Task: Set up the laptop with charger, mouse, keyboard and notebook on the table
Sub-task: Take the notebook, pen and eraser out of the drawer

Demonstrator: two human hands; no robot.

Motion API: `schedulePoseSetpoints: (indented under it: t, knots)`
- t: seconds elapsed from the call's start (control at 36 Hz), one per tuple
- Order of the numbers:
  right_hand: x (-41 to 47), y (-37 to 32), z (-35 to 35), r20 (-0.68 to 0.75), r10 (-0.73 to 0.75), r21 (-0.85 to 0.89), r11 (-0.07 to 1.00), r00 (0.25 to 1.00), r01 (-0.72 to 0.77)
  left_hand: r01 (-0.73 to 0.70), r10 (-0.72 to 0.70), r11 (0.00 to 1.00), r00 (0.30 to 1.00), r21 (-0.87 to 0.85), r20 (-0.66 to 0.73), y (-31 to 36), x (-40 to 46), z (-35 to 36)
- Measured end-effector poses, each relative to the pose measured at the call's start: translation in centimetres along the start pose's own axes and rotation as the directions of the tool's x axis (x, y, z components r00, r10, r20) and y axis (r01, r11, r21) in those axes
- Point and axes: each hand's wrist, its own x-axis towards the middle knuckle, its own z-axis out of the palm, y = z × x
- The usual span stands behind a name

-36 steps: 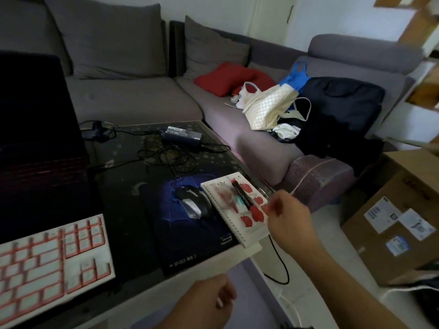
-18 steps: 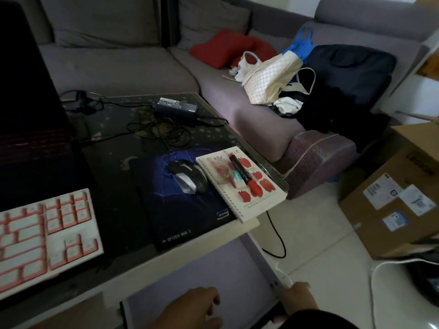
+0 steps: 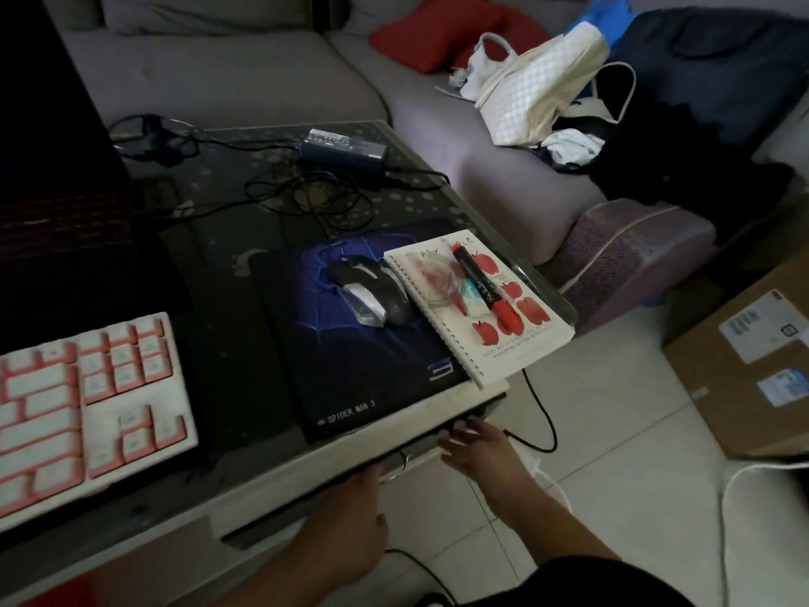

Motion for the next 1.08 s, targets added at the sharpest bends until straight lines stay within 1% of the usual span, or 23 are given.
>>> schedulePoseSetpoints:
  t: [0.06,0.11,0.17,0.25,0.31,0.33,0.39,0.44,0.53,0.56,0.61,0.69,0.75,0.81,0.86,0.92,0.97,1.06,1.08]
  knots:
    - [-0.3,-0.1,0.5,0.083,-0.020,-0.030,0.999,0.996,0.022,-0.008,0.008,1.000,1.000,-0.027,-0.015,-0.1,0.2,-0.1]
    - [-0.6,-0.4,0.6,0.113,-0.022,-0.046,0.999,0.993,0.027,-0.008,0.007,0.999,0.999,-0.042,-0.031,-0.2,0.4,-0.2]
    - [-0.8,-0.5,0.2,0.132,0.004,-0.090,0.996,0.991,0.008,-0.017,0.017,1.000,0.999,-0.017,-0.030,-0.1,0.5,-0.1]
    - [-1.1,-1.1,-0.2,0.113,0.053,-0.196,0.980,0.992,-0.030,-0.030,0.030,1.000,1.000,0.001,-0.008,0.3,0.0,-0.5]
    - [-2.0,-2.0,-0.3,0.097,0.068,-0.302,0.953,0.993,-0.036,-0.046,0.046,0.999,0.999,-0.022,-0.011,0.9,-0.9,-1.3]
    - [-2.7,-2.6,-0.3,0.115,0.074,-0.366,0.930,0.991,-0.027,-0.060,0.059,0.998,0.998,-0.036,-0.016,1.4,-1.5,-1.9]
    - [-4.6,-4.2,-0.3,0.223,0.107,-0.510,0.860,0.969,0.022,-0.106,0.104,0.992,0.994,-0.073,-0.034,2.5,-2.8,-3.5]
    - [-7.3,-6.4,-0.3,0.372,0.152,-0.622,0.774,0.916,0.124,-0.170,0.164,0.980,0.985,-0.106,-0.059,3.8,-4.6,-5.5]
    - [-12.0,-10.4,0.0,0.519,0.177,-0.665,0.698,0.836,0.266,-0.284,0.264,0.946,0.955,-0.160,-0.134,5.8,-8.1,-8.9]
    - [-13.6,-11.7,0.3,0.538,0.158,-0.662,0.687,0.828,0.299,-0.317,0.289,0.933,0.942,-0.170,-0.168,6.2,-9.4,-10.1]
    - [-17.3,-14.4,1.4,0.550,0.073,-0.647,0.666,0.832,0.370,-0.373,0.324,0.911,0.911,-0.177,-0.254,6.8,-12.5,-12.9]
    - [-21.9,-17.4,3.5,0.539,-0.119,-0.609,0.629,0.834,0.483,-0.419,0.342,0.890,0.873,-0.179,-0.347,6.9,-16.5,-16.5]
    - [-24.9,-18.8,5.2,0.532,-0.236,-0.582,0.595,0.813,0.554,-0.424,0.324,0.888,0.850,-0.175,-0.415,6.6,-19.3,-18.6]
    - [-28.2,-19.8,7.2,0.529,-0.331,-0.555,0.561,0.781,0.614,-0.418,0.299,0.892,0.830,-0.171,-0.472,6.0,-22.4,-20.3]
    - [-31.8,-20.5,9.3,0.557,-0.385,-0.528,0.520,0.736,0.672,-0.417,0.289,0.897,0.804,-0.146,-0.519,5.3,-25.9,-21.7]
    - [-35.6,-21.0,11.0,0.602,-0.412,-0.486,0.491,0.684,0.723,-0.420,0.285,0.899,0.777,-0.125,-0.561,4.6,-29.5,-23.0]
    - [-39.2,-21.1,12.4,0.644,-0.433,-0.459,0.440,0.631,0.771,-0.420,0.267,0.899,0.748,-0.122,-0.607,4.1,-33.4,-23.9]
    - [-44.2,-20.5,13.9,0.679,-0.477,-0.397,0.400,0.558,0.826,-0.417,0.233,0.901,0.699,-0.119,-0.676,2.7,-40.0,-24.7]
    - [-45.7,-20.2,14.0,0.681,-0.489,-0.388,0.390,0.545,0.835,-0.414,0.221,0.902,0.682,-0.120,-0.697,2.1,-41.9,-24.8]
